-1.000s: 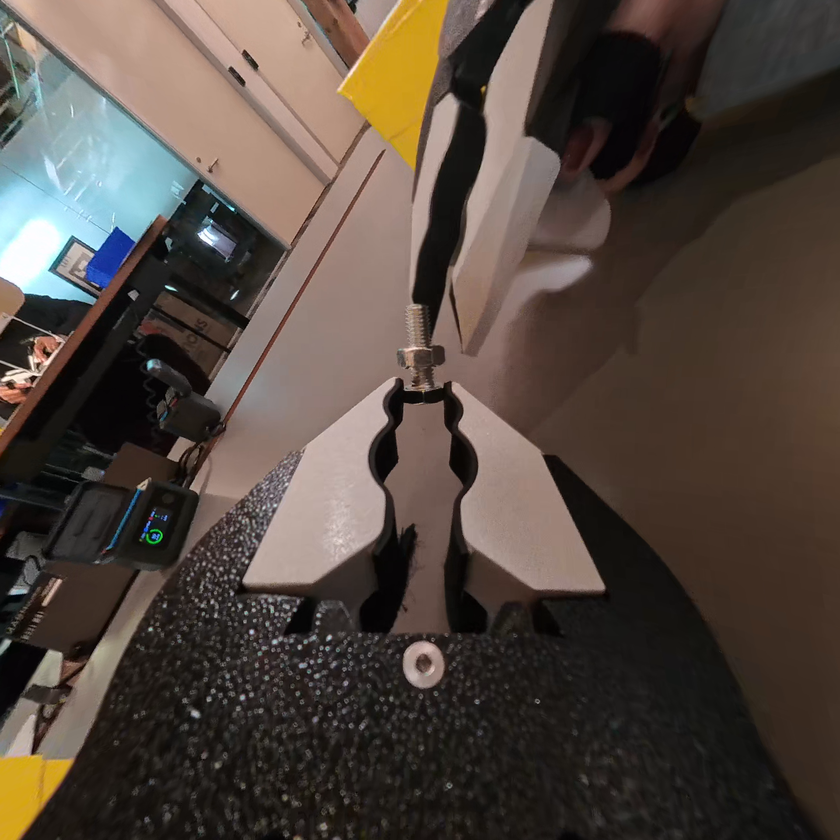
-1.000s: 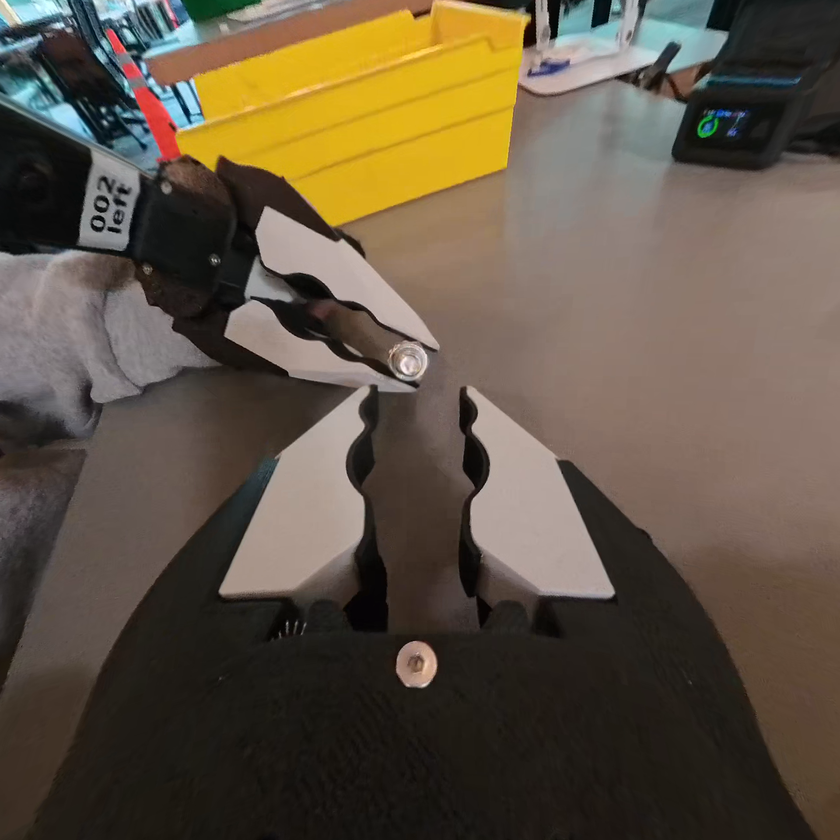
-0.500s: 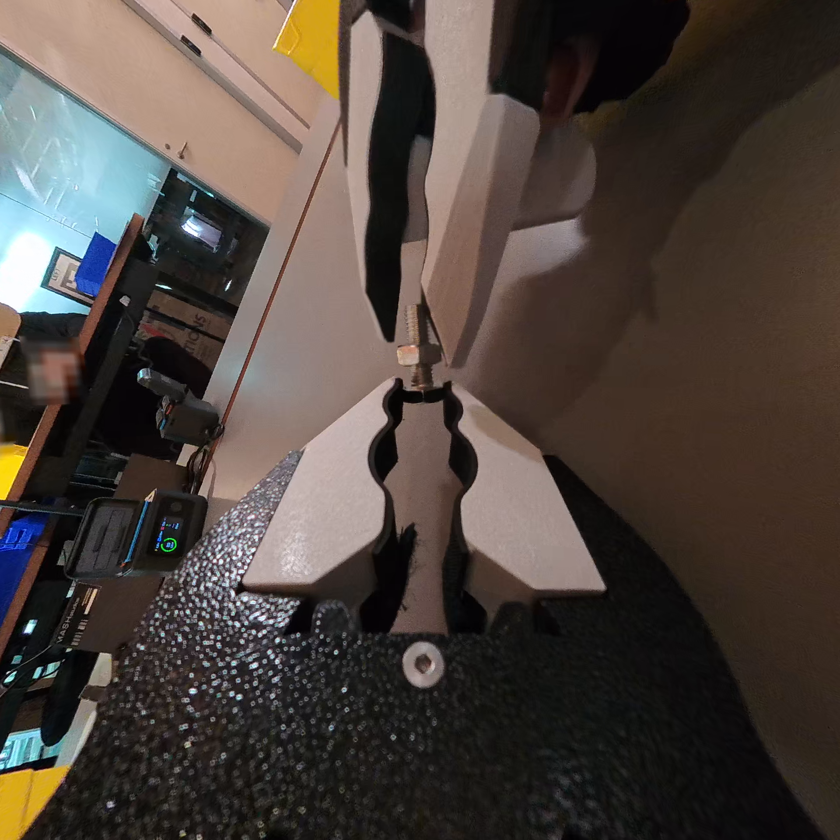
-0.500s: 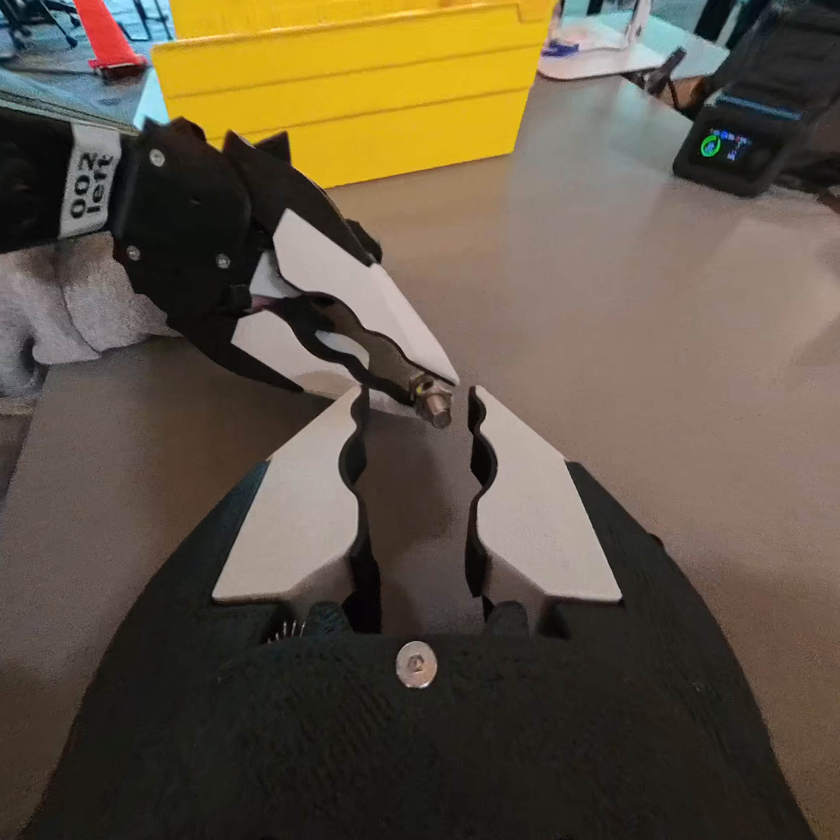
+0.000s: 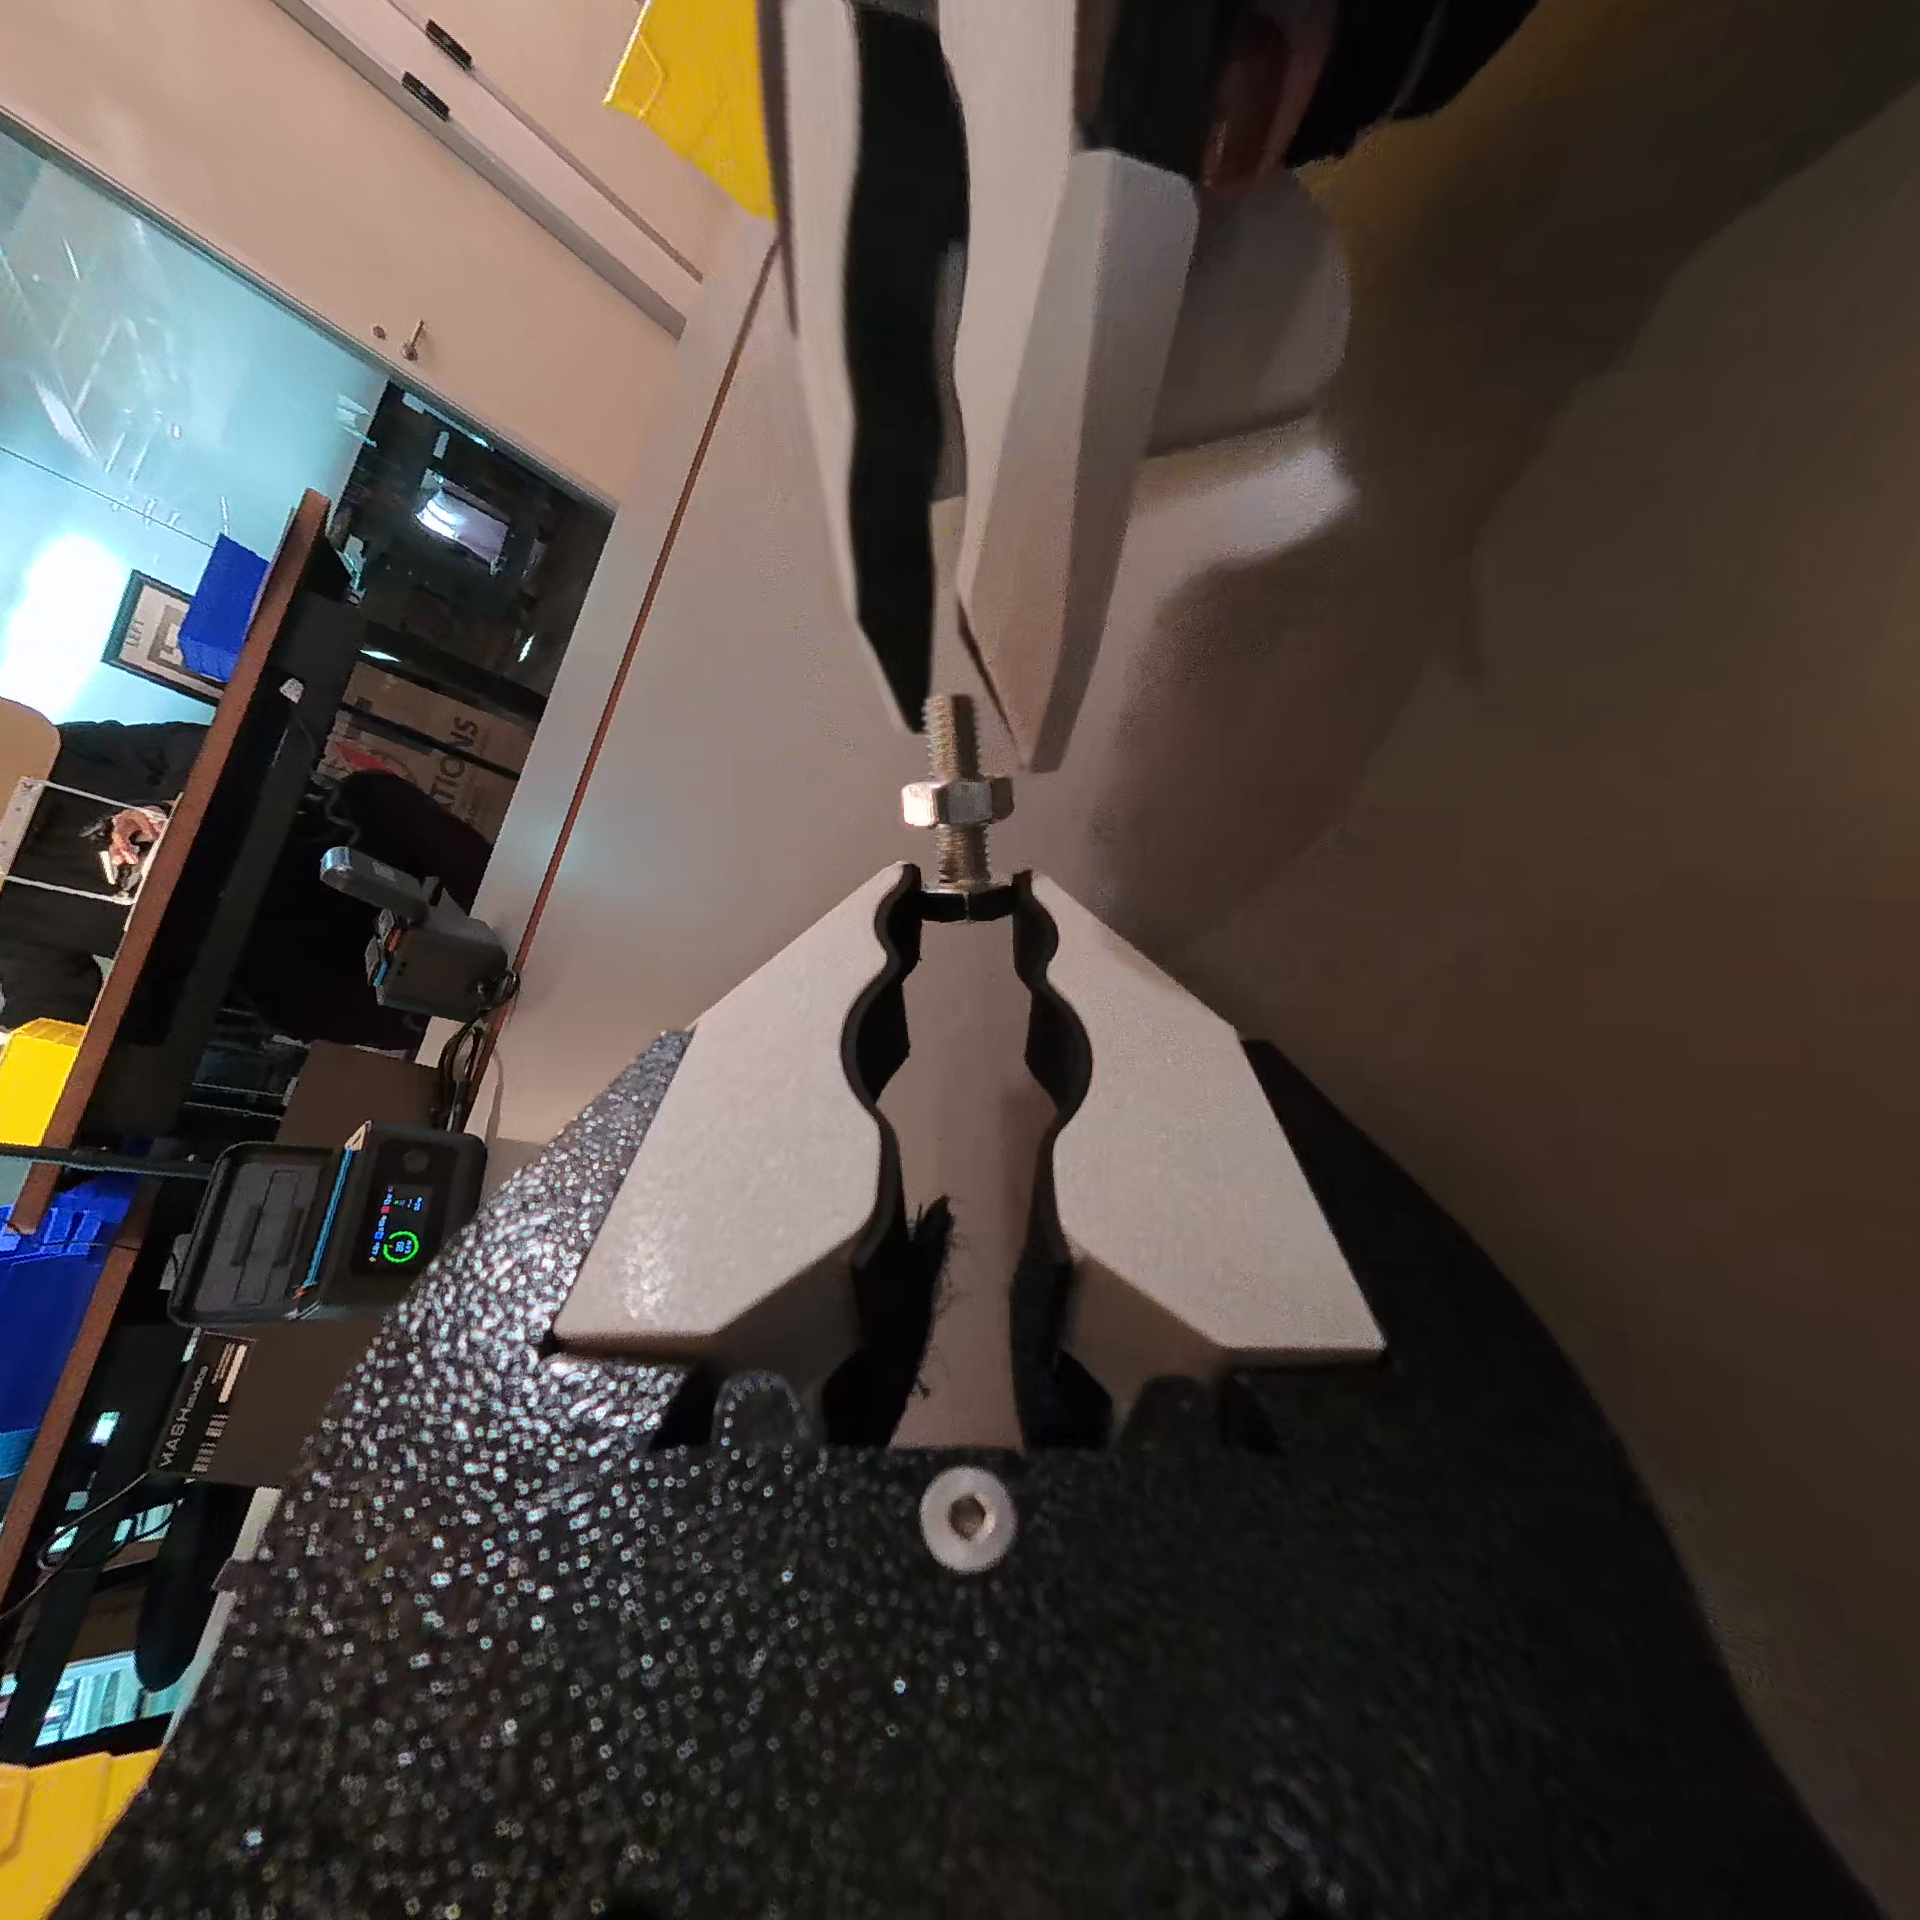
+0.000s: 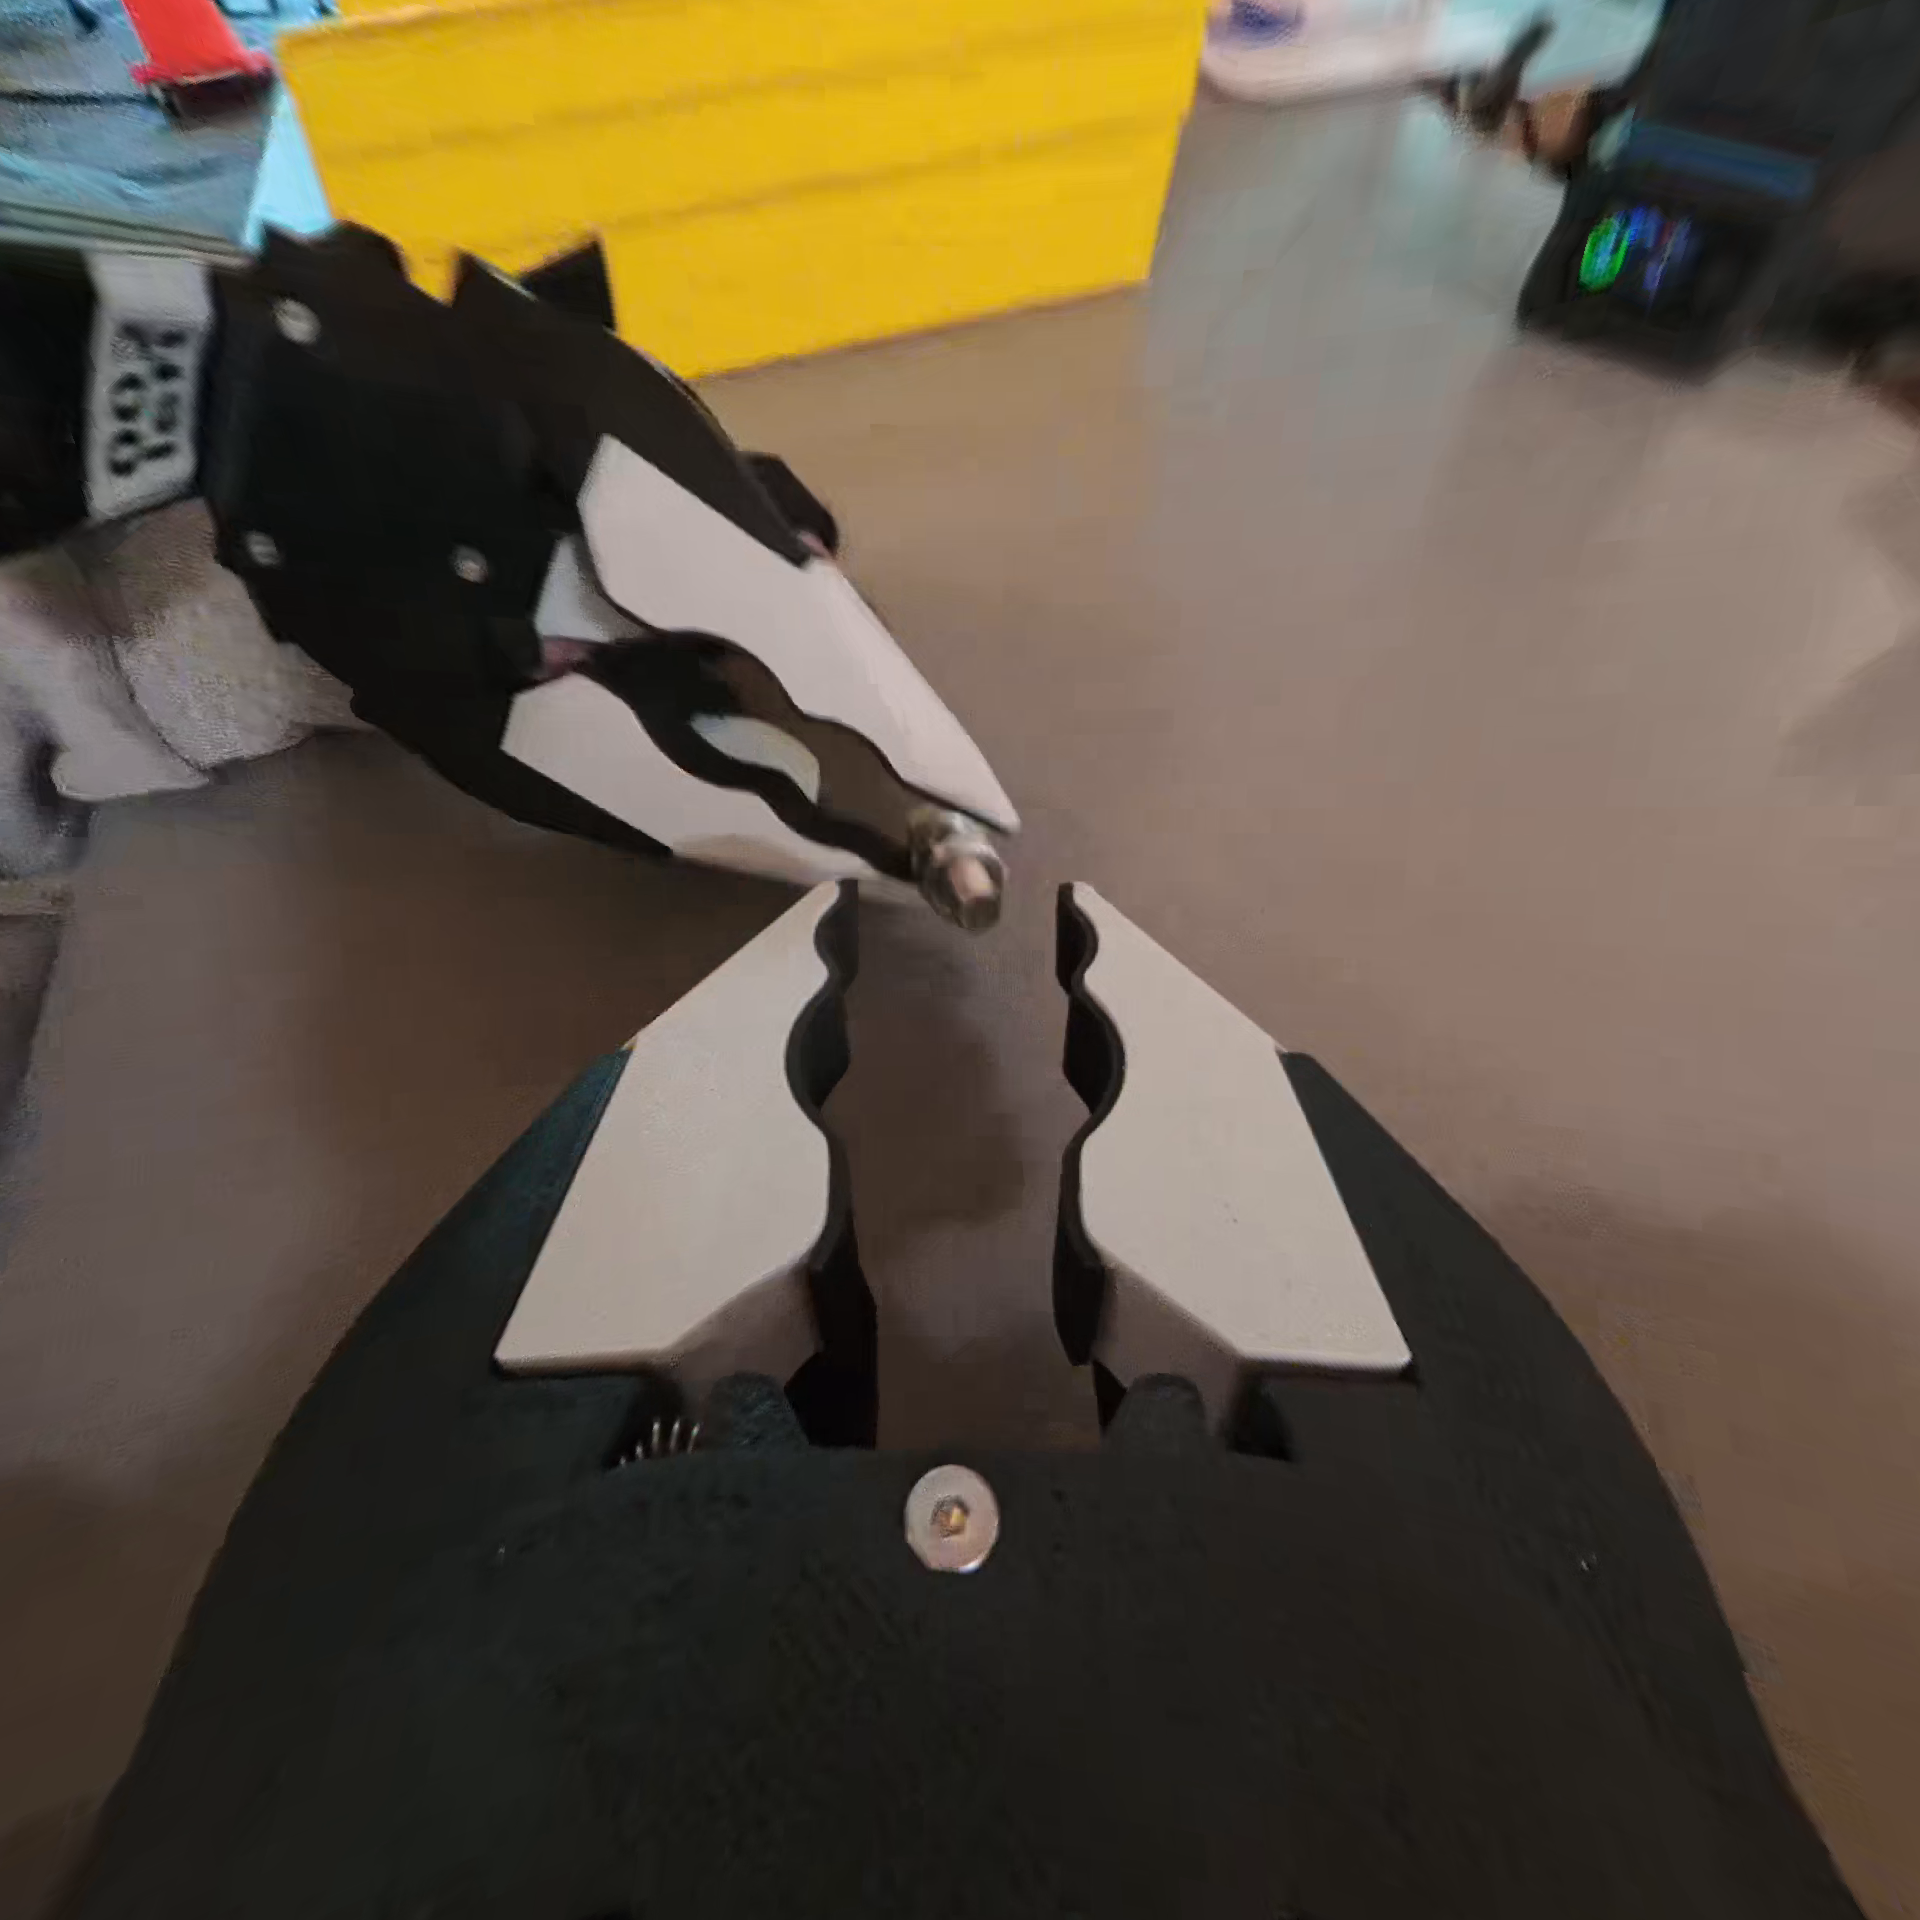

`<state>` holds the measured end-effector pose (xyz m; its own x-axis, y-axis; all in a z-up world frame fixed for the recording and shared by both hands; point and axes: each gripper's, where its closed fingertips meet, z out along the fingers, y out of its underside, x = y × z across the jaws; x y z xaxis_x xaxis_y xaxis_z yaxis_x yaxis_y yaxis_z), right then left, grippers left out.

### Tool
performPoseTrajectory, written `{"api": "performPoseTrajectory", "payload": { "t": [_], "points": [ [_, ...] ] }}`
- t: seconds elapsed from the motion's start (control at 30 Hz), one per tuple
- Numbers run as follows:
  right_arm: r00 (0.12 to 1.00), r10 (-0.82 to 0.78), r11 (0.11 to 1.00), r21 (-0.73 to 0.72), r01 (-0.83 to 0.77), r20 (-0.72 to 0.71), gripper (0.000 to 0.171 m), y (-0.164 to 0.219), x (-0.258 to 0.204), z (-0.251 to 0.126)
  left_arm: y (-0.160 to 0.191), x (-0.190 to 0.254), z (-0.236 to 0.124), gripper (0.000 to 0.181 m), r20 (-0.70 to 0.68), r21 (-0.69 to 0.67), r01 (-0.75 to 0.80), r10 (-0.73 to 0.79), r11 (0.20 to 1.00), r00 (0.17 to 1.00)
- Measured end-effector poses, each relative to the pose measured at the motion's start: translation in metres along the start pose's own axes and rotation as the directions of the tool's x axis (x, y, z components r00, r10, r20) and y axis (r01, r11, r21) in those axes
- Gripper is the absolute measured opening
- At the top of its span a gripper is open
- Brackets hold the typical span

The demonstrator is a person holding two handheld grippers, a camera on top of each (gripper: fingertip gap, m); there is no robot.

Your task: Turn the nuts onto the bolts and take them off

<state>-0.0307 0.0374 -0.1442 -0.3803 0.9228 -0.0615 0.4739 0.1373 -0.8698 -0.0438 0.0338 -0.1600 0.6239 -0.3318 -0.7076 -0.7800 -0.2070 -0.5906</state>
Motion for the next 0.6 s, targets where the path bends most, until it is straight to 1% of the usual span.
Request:
{"api": "performPoseTrajectory", "payload": {
  "t": [0.07, 0.1, 0.17, 0.2, 0.27, 0.3, 0.33, 0.37, 0.4, 0.47, 0.53, 0.6],
  "points": [
    [0.995, 0.081, 0.996, -0.032, -0.08, 0.05, 0.037, 0.008, -0.003, 0.002, 0.0, 0.001, 0.0, 0.016, 0.001, -0.002, -0.009, 0.009, 1.0, 1.0],
    [0.994, 0.087, 0.995, -0.054, -0.084, 0.06, 0.038, 0.011, -0.005, 0.005, 0.0, 0.001, 0.0, 0.016, 0.0, -0.002, -0.01, 0.01, 1.0, 1.0],
    [0.997, 0.053, 0.995, -0.084, -0.047, 0.065, 0.039, 0.015, -0.01, 0.012, -0.001, 0.001, 0.0, 0.016, -0.002, -0.001, -0.005, 0.005, 1.0, 1.0],
    [0.997, 0.027, 0.997, -0.073, -0.022, 0.067, 0.039, 0.013, -0.013, 0.015, -0.001, 0.001, 0.0, 0.016, -0.003, -0.002, -0.004, 0.004, 1.0, 1.0],
    [0.997, -0.051, 0.999, -0.005, 0.052, 0.058, 0.051, 0.001, -0.017, 0.017, -0.001, 0.001, 0.0, 0.016, -0.006, 0.0, -0.005, 0.005, 1.0, 1.0],
    [0.992, -0.105, 0.993, 0.058, 0.101, 0.072, 0.051, -0.01, -0.022, 0.015, -0.001, 0.002, 0.0, 0.016, -0.009, 0.002, -0.007, 0.007, 1.0, 1.0],
    [0.984, -0.146, 0.983, 0.125, 0.134, 0.099, 0.044, -0.02, -0.031, 0.011, -0.001, 0.002, 0.0, 0.016, -0.008, -0.003, -0.002, 0.002, 1.0, 1.0],
    [0.984, -0.15, 0.978, 0.159, 0.134, 0.095, 0.042, -0.026, -0.032, 0.007, -0.001, 0.002, 0.0, 0.016, -0.009, -0.003, 0.003, -0.003, 1.0, 1.0],
    [0.99, -0.124, 0.984, 0.14, 0.113, 0.072, 0.041, -0.024, -0.025, 0.005, -0.001, 0.002, 0.0, 0.017, -0.009, -0.001, 0.008, -0.008, 1.0, 1.0],
    [0.998, -0.035, 0.999, 0.04, 0.033, 0.045, 0.046, -0.005, -0.009, 0.004, -0.002, 0.001, -0.001, 0.016, -0.008, 0.001, 0.015, -0.015, 1.0, 1.0],
    [0.997, 0.054, 0.998, -0.023, -0.052, 0.06, 0.046, 0.008, -0.004, 0.005, -0.002, 0.001, -0.001, 0.016, -0.007, 0.002, 0.016, -0.016, 1.0, 1.0],
    [0.992, 0.09, 0.994, -0.063, -0.084, 0.087, 0.045, 0.015, -0.007, 0.008, -0.002, 0.002, -0.001, 0.016, -0.008, 0.003, 0.015, -0.015, 1.0, 1.0]
  ]
}}
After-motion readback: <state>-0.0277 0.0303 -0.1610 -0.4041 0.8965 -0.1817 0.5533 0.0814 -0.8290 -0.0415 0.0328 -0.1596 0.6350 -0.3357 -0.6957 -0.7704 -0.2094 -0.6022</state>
